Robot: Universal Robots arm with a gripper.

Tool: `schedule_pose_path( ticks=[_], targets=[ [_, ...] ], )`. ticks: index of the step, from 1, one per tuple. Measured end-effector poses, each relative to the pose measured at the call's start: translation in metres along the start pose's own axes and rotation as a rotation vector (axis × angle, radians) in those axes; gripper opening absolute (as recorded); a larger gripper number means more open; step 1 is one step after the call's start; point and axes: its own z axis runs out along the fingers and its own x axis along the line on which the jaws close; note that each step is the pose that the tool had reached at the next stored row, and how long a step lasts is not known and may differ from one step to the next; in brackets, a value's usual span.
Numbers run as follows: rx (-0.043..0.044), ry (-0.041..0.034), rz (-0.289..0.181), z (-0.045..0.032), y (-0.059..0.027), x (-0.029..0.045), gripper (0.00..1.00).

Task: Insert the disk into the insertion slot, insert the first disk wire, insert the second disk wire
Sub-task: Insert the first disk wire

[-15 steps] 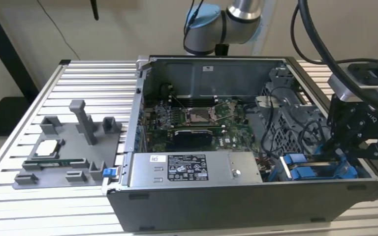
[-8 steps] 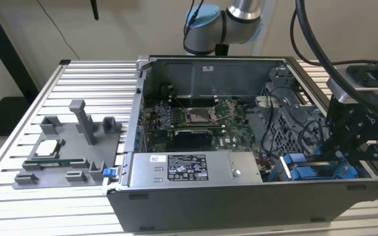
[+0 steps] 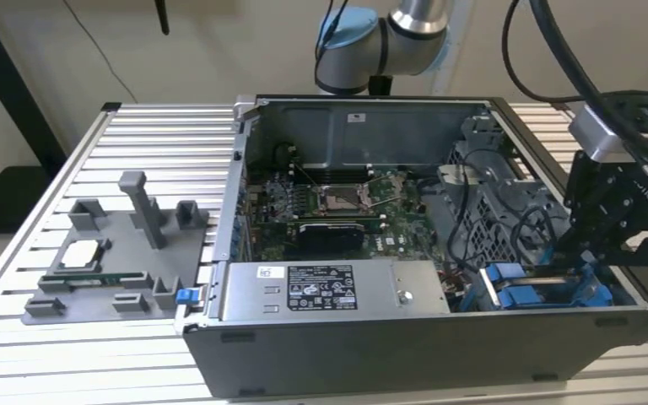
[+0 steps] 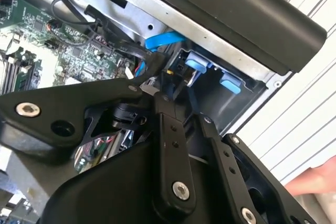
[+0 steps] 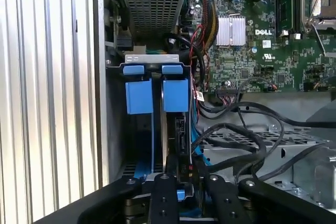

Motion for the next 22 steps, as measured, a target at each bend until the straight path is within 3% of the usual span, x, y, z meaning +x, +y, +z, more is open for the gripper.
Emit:
schedule_pose_path(
  ticks=[6, 12, 18, 22],
  targets=[
    [-0.0069, -0.0008, 0.001, -0.0151, 0.0011, -0.0012, 1.0],
    [-0.0096, -0.0008, 0.001, -0.0157, 0.0012, -0.0012, 1.0],
    [-0.0098, -0.0009, 0.001, -0.0224, 0.0012, -0.002, 1.0],
    [-0.0097, -0.0004, 0.001, -0.023, -0.006, -0.0038, 1.0]
  ],
)
